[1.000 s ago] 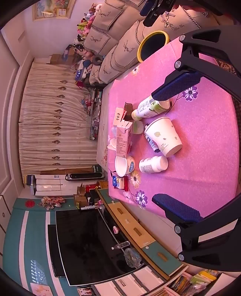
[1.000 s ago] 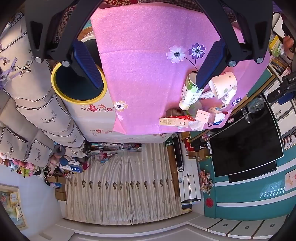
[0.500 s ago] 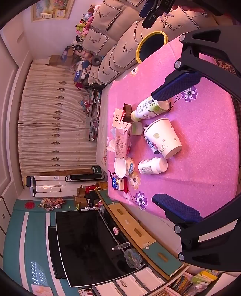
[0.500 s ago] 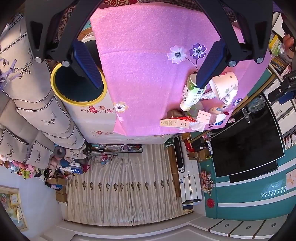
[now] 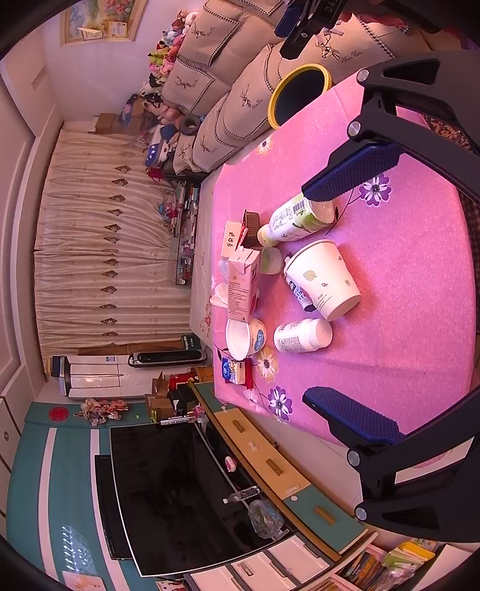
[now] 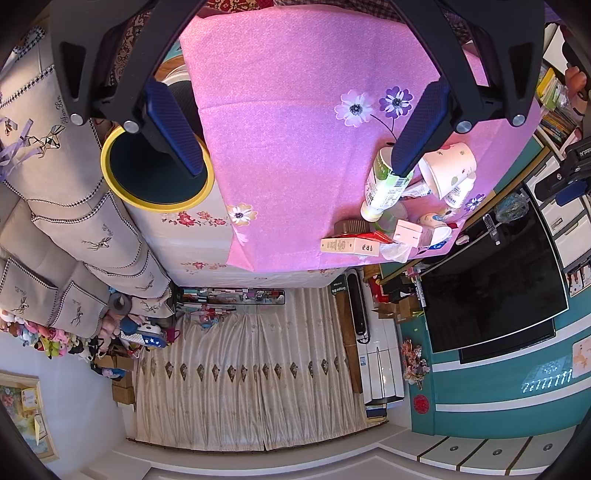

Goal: Collect trash

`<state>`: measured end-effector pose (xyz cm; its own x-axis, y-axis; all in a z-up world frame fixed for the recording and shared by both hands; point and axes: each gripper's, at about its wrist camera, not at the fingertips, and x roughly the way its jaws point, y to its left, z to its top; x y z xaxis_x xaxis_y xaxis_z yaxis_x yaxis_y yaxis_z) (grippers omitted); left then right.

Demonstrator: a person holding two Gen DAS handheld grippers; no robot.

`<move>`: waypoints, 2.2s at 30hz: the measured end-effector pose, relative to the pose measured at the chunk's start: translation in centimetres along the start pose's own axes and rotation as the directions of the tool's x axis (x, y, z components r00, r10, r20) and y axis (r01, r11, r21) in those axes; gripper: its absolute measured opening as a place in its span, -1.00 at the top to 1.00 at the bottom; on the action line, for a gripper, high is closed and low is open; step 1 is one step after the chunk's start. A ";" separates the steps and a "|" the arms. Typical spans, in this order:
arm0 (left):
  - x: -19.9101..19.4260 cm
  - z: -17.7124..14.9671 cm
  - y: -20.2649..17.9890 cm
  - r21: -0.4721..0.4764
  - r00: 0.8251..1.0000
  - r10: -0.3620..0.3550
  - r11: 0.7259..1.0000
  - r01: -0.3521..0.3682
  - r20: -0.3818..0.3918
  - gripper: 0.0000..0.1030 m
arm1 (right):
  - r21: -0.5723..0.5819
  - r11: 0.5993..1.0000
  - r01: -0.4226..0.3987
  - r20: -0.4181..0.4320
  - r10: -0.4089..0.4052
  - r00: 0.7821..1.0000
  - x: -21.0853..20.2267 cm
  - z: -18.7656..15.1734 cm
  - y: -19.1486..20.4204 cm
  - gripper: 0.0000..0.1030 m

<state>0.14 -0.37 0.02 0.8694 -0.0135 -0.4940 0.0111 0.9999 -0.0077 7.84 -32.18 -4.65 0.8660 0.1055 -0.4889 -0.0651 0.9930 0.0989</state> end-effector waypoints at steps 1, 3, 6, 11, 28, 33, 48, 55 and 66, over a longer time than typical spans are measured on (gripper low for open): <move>0.1 -0.1 -0.1 0.001 1.000 0.000 1.000 0.000 0.000 -0.93 | 0.000 1.000 0.001 0.000 -0.001 1.000 0.0 0.0 0.0 -0.88; 0.1 -0.1 -0.1 0.002 1.000 0.000 1.000 0.000 0.001 -0.93 | 0.001 1.000 0.002 0.000 -0.002 1.000 0.1 0.0 0.0 -0.88; 0.1 -0.1 -0.1 0.003 1.000 0.000 1.000 0.000 0.000 -0.93 | 0.002 1.000 0.002 -0.001 -0.002 1.000 0.2 0.0 -0.1 -0.88; 0.4 -0.2 -0.3 0.005 1.000 0.000 1.000 0.000 -0.001 -0.93 | 0.003 1.000 0.001 -0.002 -0.001 1.000 0.2 0.1 -0.2 -0.88; 0.7 -0.4 -0.6 0.010 1.000 -0.003 1.000 0.003 -0.004 -0.93 | 0.008 1.000 0.002 -0.002 -0.001 1.000 0.2 0.1 -0.3 -0.88; 0.7 -0.4 -0.5 0.010 1.000 -0.003 1.000 0.003 -0.003 -0.92 | 0.011 1.000 0.002 -0.003 -0.002 1.000 0.2 0.2 -0.4 -0.88; 0.8 -0.3 -0.6 0.014 1.000 -0.005 1.000 0.005 -0.002 -0.92 | 0.013 1.000 0.002 -0.002 -0.002 1.000 0.2 0.3 -0.5 -0.88; 0.8 -0.4 -0.7 0.015 1.000 -0.005 1.000 0.005 -0.002 -0.93 | 0.015 1.000 0.001 -0.001 -0.001 1.000 0.2 0.3 -0.6 -0.88; 0.8 -0.4 -0.8 0.018 1.000 -0.007 1.000 0.007 -0.007 -0.93 | 0.019 1.000 0.001 -0.004 -0.001 1.000 0.3 0.4 -0.7 -0.88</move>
<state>0.63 -1.16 -0.70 0.8660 -0.0201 -0.4997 0.0256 0.9997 0.0042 8.37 -32.87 -4.56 0.8639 0.1049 -0.4926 -0.0550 0.9919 0.1148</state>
